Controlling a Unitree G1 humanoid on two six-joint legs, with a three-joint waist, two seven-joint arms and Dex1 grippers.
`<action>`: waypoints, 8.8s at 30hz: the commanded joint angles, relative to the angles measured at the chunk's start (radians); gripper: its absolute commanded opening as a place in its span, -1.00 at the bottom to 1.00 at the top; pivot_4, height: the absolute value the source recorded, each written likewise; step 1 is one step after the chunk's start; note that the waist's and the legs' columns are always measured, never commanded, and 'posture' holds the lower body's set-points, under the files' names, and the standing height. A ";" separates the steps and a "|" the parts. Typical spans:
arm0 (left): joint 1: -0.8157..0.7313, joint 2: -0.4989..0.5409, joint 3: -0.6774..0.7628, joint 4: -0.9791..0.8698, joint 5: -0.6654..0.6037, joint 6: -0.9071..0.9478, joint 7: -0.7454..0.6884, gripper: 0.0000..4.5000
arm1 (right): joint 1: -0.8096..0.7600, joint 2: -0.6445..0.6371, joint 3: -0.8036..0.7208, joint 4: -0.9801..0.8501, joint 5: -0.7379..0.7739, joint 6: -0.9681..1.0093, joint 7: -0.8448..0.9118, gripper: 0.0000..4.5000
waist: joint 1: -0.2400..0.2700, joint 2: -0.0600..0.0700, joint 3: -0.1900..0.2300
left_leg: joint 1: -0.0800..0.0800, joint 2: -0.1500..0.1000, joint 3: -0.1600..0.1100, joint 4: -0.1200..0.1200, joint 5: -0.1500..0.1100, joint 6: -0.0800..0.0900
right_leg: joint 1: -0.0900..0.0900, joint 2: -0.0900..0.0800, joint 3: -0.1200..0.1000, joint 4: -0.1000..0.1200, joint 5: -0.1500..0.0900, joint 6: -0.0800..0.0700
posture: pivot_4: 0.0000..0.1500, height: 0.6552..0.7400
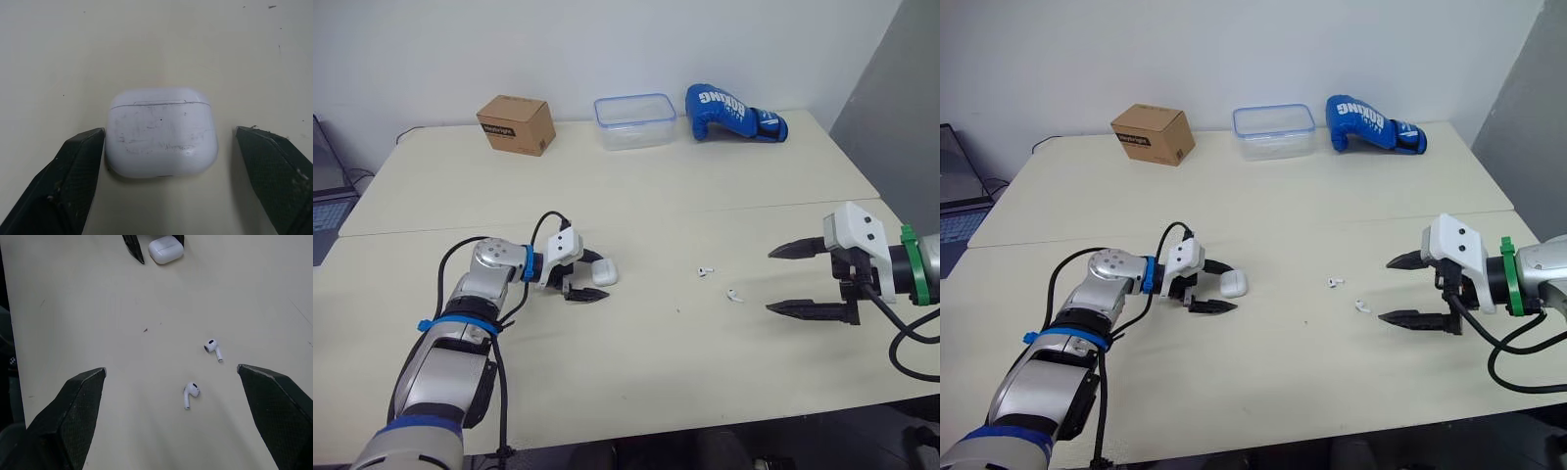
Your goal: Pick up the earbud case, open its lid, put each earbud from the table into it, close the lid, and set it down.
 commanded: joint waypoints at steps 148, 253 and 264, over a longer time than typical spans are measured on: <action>-0.177 0.165 -0.068 -0.952 -0.307 0.930 0.063 0.97 | -0.685 0.316 0.539 0.186 -0.017 0.223 -0.285 -0.65 | -0.040 0.001 0.000 | -0.016 -0.002 -0.002 0.011 0.000 0.000 | -0.016 0.000 0.001 0.012 -0.001 0.001 | 1.00 1.00; -0.150 0.059 -0.174 -0.946 -0.176 0.888 0.094 -0.09 | -0.772 0.504 0.614 0.340 -0.475 0.034 0.021 -0.65 | -0.040 0.001 0.000 | -0.016 -0.002 -0.002 0.011 0.000 -0.001 | -0.017 -0.001 0.001 0.013 -0.001 0.001 | 1.00 1.00; -0.163 0.061 -0.168 -0.945 -0.177 0.900 0.089 -0.09 | -0.754 0.497 0.622 0.333 -0.477 0.041 0.020 -0.65 | -0.040 0.001 0.000 | -0.016 -0.002 -0.002 0.011 0.000 -0.001 | -0.017 -0.001 0.001 0.013 -0.001 0.001 | 1.00 1.00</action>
